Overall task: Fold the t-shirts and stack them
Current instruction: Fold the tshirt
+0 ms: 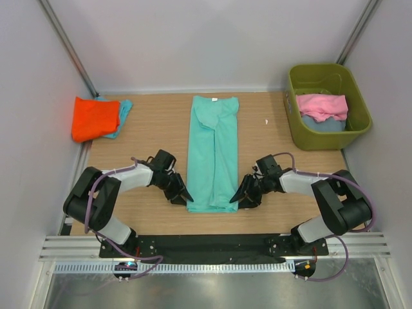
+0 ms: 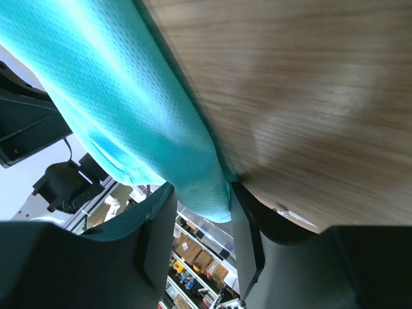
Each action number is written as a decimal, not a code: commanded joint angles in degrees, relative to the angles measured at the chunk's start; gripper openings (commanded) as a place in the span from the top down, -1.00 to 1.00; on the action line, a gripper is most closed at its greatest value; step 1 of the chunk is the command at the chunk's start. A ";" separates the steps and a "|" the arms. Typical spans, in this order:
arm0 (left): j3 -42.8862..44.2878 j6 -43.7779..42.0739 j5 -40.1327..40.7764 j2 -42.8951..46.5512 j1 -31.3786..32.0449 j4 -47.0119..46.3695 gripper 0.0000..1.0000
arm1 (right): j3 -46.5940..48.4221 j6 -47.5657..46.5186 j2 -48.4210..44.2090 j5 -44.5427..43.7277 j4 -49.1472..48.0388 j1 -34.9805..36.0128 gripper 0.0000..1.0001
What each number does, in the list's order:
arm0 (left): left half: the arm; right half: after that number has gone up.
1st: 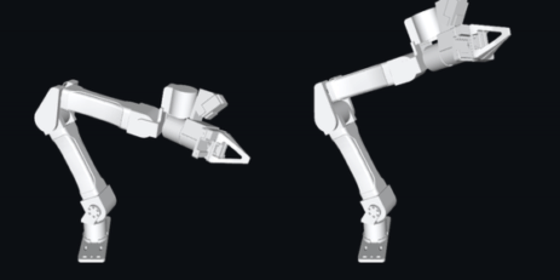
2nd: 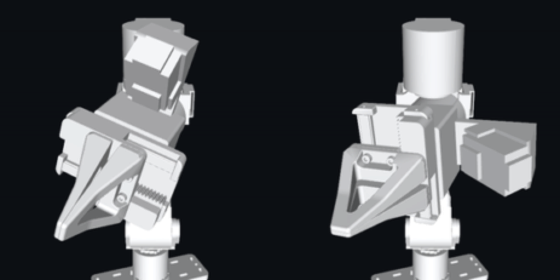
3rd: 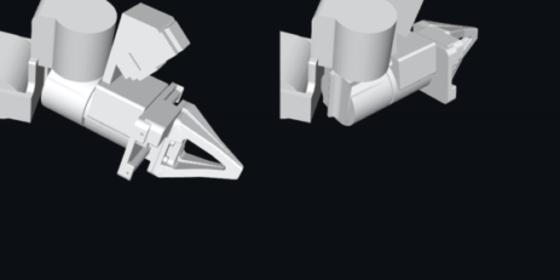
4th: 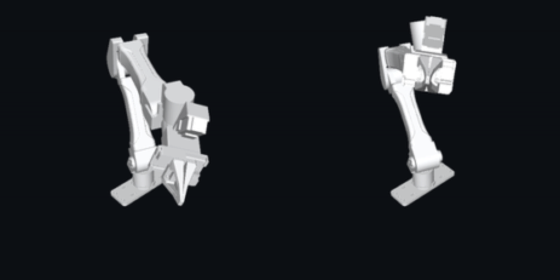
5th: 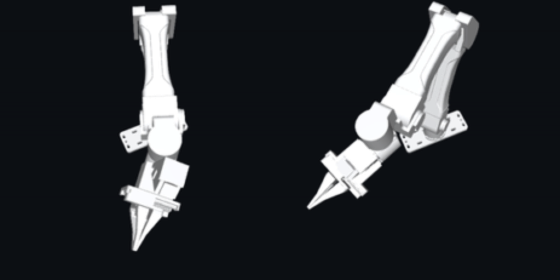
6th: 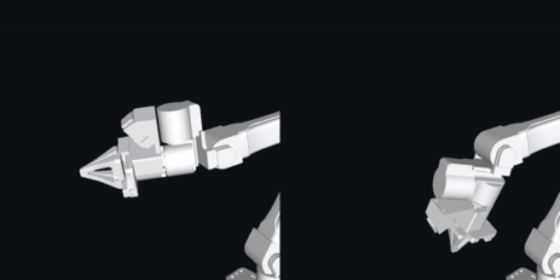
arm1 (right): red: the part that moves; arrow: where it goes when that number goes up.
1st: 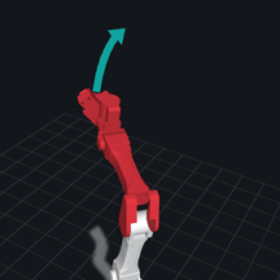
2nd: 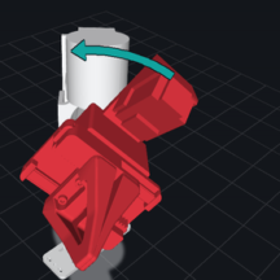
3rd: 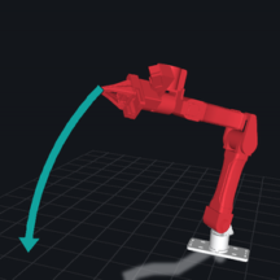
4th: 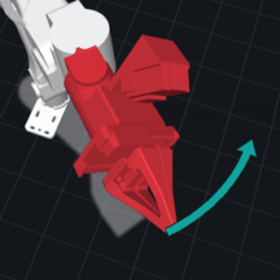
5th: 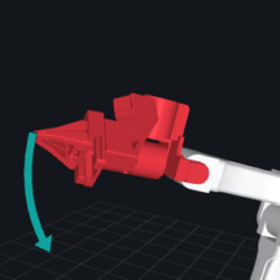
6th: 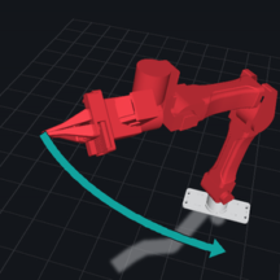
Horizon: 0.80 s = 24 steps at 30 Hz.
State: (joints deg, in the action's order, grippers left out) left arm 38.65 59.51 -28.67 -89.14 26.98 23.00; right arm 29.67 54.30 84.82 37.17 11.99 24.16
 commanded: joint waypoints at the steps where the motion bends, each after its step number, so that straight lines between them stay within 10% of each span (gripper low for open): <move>1: -0.33 -0.71 1.68 0.20 0.09 1.69 0.31 | -0.93 0.10 0.00 -0.08 -0.04 1.06 0.10; 15: 0.63 -0.62 0.89 -0.60 1.76 -0.94 1.00 | 0.47 -2.18 -0.53 0.10 -1.90 1.77 0.79; 24: 11.43 -6.59 -1.30 2.31 -0.17 2.21 1.00 | 13.36 -14.03 -5.10 0.63 11.89 -7.46 0.97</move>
State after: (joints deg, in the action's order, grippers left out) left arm 44.97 56.53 -28.60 -89.30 28.03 24.51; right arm 36.14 46.59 82.61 37.39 18.46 18.52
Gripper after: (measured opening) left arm 0.005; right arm 0.043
